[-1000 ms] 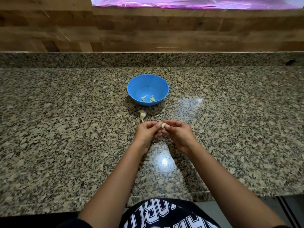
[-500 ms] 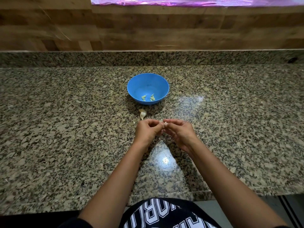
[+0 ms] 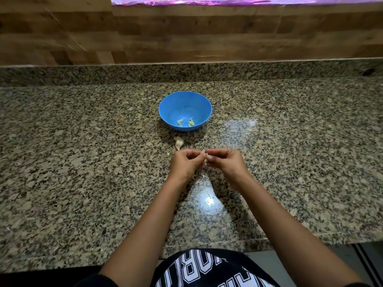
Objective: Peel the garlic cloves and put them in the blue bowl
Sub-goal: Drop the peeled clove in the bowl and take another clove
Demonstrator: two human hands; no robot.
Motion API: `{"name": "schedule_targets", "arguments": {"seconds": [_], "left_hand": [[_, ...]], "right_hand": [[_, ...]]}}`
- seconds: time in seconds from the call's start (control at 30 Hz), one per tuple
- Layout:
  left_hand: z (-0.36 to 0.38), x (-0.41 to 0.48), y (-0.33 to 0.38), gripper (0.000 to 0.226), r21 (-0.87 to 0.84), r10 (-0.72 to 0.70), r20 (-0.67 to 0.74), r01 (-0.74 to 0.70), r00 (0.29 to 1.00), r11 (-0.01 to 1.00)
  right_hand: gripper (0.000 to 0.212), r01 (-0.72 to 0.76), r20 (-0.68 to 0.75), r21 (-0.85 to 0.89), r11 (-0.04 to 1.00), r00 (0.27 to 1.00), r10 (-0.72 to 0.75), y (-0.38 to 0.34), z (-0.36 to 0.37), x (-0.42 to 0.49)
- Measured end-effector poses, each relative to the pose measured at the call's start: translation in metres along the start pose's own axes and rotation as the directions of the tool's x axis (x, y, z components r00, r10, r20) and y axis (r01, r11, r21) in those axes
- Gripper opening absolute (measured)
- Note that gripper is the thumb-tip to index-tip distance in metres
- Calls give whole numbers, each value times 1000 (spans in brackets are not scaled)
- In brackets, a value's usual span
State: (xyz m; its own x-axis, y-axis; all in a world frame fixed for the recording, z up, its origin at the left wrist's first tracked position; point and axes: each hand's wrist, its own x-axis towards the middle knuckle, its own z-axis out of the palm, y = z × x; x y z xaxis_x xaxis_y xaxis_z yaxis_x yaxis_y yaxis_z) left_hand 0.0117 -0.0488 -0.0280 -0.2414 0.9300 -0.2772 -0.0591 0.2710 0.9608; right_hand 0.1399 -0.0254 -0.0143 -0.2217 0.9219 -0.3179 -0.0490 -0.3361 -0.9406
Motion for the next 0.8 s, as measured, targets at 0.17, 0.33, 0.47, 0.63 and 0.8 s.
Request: {"name": "schedule_targets", "arguments": {"seconds": [0.17,0.33,0.47,0.63,0.8], "left_hand": [[1,0,1,2,-8,-5,-19,5,1000,1000],[4,1,-3,10,168,56,-69,-44,996,985],[9,-3,-1,11,344,162,-102,-118,981,931],[2,-3,-2,8,417,178,-131,-109,975,903],[-3,0,-6,22,709,241,8,-176,970,683]], "right_hand": [[14,30,-31,-10,999,999,-31,3,3,0],[12,33,-42,45,998,999,-31,7,5,-1],[10,28,-86,59,998,996,-23,11,8,0],[11,-52,-118,354,934,988,100,9,2,1],[18,-116,-62,402,908,986,154,7,-9,4]]}}
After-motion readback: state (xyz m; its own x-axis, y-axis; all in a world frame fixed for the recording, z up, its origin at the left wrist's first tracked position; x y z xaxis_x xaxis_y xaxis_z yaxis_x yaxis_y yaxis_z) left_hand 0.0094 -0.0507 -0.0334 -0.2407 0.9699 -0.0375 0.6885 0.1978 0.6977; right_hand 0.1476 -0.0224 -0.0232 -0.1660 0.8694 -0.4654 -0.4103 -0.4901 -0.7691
